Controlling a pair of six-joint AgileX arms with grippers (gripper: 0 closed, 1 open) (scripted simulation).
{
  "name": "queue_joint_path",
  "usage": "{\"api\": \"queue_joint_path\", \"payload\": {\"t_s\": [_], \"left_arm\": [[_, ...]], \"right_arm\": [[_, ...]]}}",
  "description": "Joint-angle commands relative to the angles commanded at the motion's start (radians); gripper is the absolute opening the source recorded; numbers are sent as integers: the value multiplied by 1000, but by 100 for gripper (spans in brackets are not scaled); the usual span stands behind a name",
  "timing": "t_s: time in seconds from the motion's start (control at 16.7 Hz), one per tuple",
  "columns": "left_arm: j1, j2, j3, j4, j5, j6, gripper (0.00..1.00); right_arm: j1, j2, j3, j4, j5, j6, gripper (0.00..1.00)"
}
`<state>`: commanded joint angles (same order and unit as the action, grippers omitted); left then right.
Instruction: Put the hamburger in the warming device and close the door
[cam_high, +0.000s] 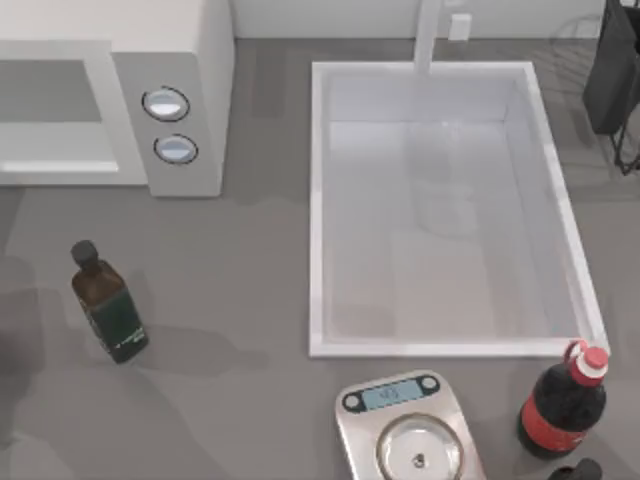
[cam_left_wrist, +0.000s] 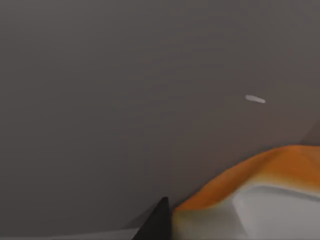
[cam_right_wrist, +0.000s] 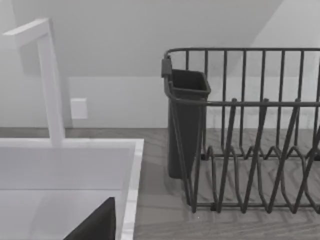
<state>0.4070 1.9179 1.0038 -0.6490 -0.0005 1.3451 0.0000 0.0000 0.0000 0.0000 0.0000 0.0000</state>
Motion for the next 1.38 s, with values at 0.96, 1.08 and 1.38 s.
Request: {"api": "queue_joint_path", "payload": {"t_s": [0.96,1.08,1.38], "left_arm": [[-22,-65,19,-88,13,-25,0],[-20,-73,34,-102,11,-25,0],[-22,-131,145,-289,10,-24,0]], "right_arm": [[0,0,0,0,0,0,100],[0,0,0,0,0,0,100],[0,0,0,0,0,0,100]]}}
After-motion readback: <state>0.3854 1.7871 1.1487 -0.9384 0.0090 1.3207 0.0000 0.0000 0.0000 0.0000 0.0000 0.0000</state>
